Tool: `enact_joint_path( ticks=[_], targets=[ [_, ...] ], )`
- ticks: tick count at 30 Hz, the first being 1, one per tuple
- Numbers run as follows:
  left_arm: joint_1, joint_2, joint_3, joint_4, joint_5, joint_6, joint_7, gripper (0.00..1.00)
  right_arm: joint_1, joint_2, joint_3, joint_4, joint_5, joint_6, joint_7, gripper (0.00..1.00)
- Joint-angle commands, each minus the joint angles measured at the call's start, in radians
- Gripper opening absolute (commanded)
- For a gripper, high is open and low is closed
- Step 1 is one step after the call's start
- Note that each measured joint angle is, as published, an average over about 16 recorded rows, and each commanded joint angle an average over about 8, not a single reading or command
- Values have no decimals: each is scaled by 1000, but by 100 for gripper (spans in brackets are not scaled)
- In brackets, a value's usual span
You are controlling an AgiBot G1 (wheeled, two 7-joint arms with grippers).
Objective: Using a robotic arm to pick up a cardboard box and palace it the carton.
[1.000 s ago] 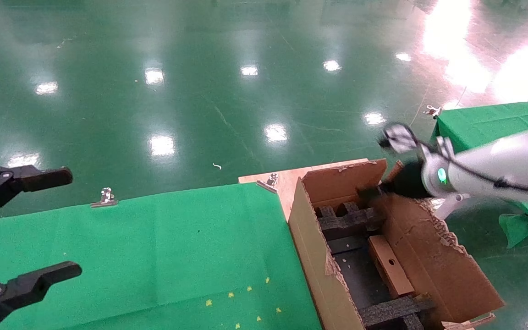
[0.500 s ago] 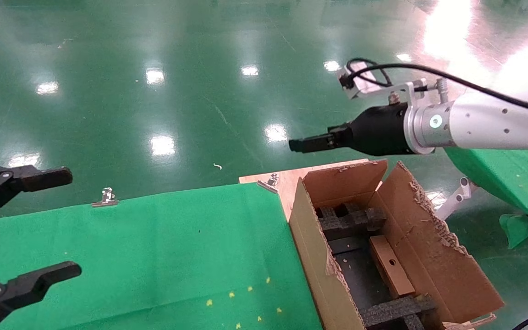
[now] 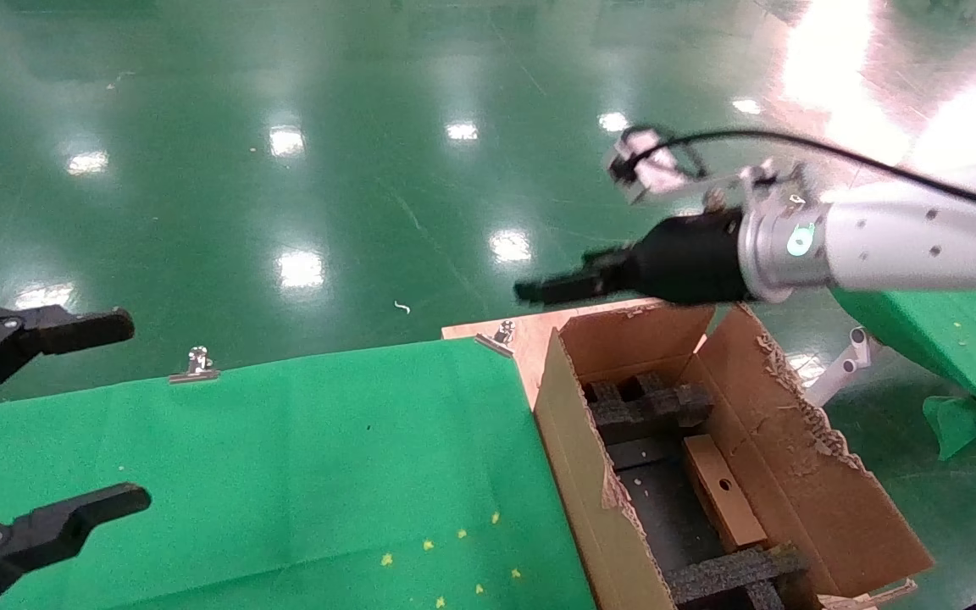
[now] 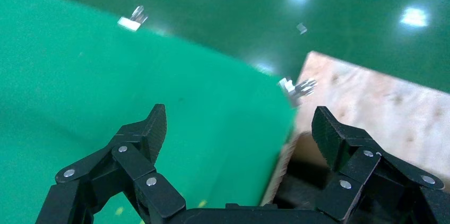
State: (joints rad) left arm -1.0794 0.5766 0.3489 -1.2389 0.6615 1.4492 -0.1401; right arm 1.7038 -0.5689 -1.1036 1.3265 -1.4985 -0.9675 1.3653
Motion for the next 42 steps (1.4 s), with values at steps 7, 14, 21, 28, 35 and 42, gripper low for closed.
enact_joint_path(
  ticks=[7,14,21,28,35,42],
  targets=[
    [0,0,0,0,0,0,0,100,-93,-6,122,-6,114,-78,-174,100],
    [0,0,0,0,0,0,0,100,-176,-12,230,-12,215,-148,-329,100],
    [0,0,0,0,0,0,0,100,-258,-17,338,-17,315,-217,-484,100],
    [0,0,0,0,0,0,0,100,-342,-23,447,-23,417,-287,-639,100],
    [0,0,0,0,0,0,0,100,-424,-29,555,-28,518,-356,-794,100],
    [0,0,0,0,0,0,0,100,-507,-34,664,-34,619,-426,-949,100]
  ],
)
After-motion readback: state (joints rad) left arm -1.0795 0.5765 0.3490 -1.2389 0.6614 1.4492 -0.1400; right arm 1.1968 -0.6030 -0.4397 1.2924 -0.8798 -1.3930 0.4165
